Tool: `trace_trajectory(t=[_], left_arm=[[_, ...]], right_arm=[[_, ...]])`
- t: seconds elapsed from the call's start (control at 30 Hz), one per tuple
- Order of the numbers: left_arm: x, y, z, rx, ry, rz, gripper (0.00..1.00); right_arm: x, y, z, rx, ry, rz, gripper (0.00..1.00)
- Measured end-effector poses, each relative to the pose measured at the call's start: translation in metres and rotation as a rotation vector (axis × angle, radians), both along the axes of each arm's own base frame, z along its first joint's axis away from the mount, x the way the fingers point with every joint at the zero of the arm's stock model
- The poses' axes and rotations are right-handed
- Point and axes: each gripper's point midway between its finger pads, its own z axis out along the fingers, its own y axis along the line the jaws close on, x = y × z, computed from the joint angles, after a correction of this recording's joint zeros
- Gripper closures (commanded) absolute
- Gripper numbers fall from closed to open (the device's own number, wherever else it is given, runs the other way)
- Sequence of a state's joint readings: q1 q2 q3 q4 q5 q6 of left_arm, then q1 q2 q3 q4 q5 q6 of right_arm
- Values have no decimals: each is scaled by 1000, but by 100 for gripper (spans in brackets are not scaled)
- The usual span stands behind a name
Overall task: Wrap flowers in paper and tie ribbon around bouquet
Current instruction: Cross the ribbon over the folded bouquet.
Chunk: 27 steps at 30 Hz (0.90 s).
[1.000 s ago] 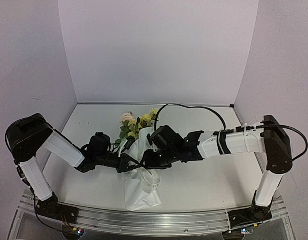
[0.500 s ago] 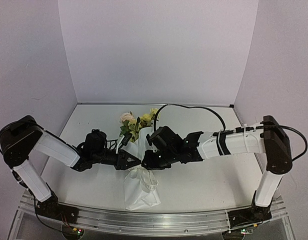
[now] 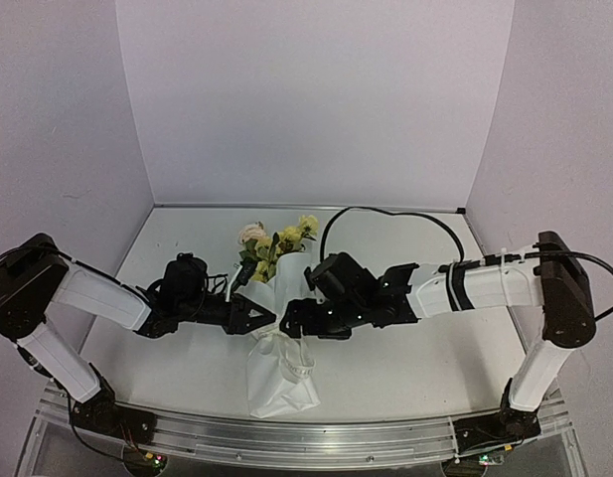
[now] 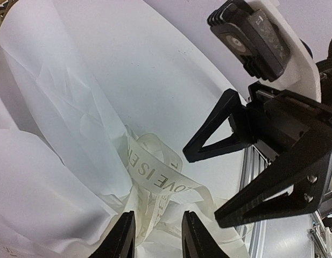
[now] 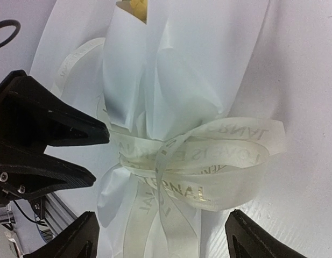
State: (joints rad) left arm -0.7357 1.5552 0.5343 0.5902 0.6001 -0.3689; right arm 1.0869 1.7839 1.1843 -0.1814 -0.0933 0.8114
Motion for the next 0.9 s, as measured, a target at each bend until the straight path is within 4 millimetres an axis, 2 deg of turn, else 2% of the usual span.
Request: trace_trajectory(t=[0.07,0.2,0.4,0.73,0.9], left_arm=[[0,1,-2,10,7,1,69],[0,3,-5,21,18,4,70],[0,4,-6,28,24,7,71],[6,1,12,10,-9,6,70],[9,1,18,8,-24,7,70]], right_arm=[[1,-6,1,4,6,-20,20],[1,-23,4,6,7,-74,32],[5,-43,-8,-6,45,-153,43],[32,-30,-23,124,117,-245,48],[38,-33,-37,168,162,-294,50]])
